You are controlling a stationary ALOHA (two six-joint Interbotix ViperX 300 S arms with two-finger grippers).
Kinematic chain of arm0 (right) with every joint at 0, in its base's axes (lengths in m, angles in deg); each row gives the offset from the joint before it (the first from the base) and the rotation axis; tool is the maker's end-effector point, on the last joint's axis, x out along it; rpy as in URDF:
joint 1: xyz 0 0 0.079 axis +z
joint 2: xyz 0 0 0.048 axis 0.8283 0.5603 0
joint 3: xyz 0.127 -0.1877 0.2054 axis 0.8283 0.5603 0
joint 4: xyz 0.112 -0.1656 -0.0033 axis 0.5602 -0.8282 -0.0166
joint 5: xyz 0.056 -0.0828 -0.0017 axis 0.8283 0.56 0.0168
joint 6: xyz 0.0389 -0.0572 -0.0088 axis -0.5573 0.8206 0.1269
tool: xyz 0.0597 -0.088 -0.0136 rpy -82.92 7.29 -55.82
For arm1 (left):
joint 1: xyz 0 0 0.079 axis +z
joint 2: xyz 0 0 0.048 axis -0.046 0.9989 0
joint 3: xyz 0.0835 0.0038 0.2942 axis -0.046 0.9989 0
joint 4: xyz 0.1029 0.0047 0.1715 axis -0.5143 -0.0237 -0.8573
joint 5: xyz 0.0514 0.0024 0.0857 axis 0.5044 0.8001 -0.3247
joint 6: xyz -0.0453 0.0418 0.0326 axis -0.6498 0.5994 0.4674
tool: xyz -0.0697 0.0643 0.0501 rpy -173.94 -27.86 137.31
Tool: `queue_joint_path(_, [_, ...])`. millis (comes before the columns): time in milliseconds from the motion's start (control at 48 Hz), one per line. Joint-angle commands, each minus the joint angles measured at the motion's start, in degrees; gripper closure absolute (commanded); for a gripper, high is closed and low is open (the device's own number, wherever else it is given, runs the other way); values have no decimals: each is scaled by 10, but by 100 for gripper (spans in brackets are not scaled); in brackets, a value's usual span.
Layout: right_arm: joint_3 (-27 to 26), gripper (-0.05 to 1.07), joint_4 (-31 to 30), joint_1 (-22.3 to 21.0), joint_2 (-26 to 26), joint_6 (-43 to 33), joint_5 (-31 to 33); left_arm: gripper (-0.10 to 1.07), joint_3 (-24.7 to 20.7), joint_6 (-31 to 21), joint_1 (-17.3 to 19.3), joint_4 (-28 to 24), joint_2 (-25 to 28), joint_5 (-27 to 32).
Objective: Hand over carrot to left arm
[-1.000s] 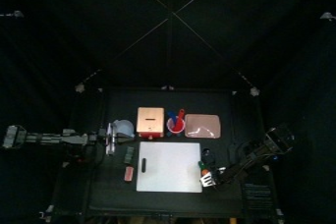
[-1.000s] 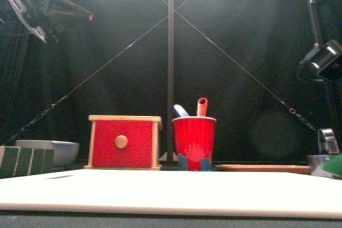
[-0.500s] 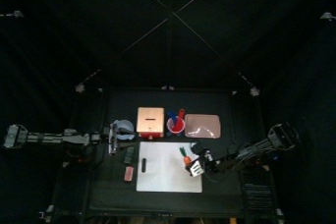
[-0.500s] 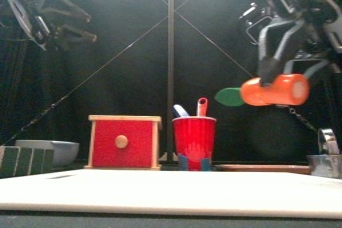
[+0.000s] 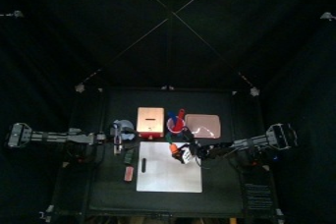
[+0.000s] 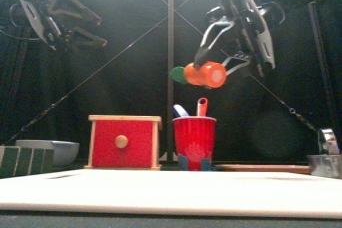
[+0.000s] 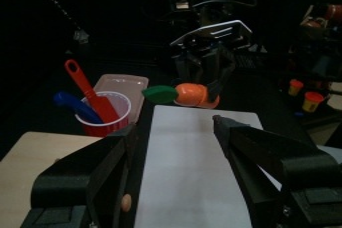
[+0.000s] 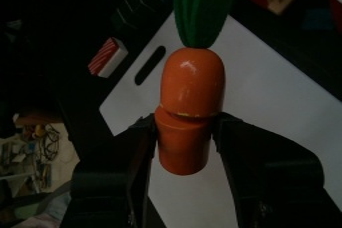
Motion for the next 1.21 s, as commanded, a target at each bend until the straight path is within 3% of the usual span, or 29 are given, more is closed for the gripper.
queue_joint_path(0, [-25, 43, -4, -16, 4, 9, -33, 3, -23, 2, 0, -25, 9, 1])
queue_joint_path(167, [-50, 43, -23, -38, 34, 11, -70, 3, -30, 0, 15, -57, 19, 11])
queue_joint_path(729, [-152, 43, -101, -76, 134, 11, -146, 3, -31, -3, 57, -72, 33, 23])
queue_joint_path(792, [-155, 43, -102, -75, 137, 11, -147, 3, -38, -10, 66, -37, 37, 23])
queue_joint_path(896, [-156, 43, -102, -75, 137, 10, -145, 3, -47, -28, 65, 89, 40, 28])
queue_joint_path(1021, [-154, 43, -102, -76, 135, 11, -142, 3, -45, -29, 62, 204, 39, 31])
queue_joint_path(1104, [-155, 43, -105, -79, 135, 11, -142, 3, -36, -26, 62, 246, 38, 30])
queue_joint_path(1188, [-159, 43, -112, -79, 135, 10, -145, 3, -30, -33, 62, 250, 40, 30])
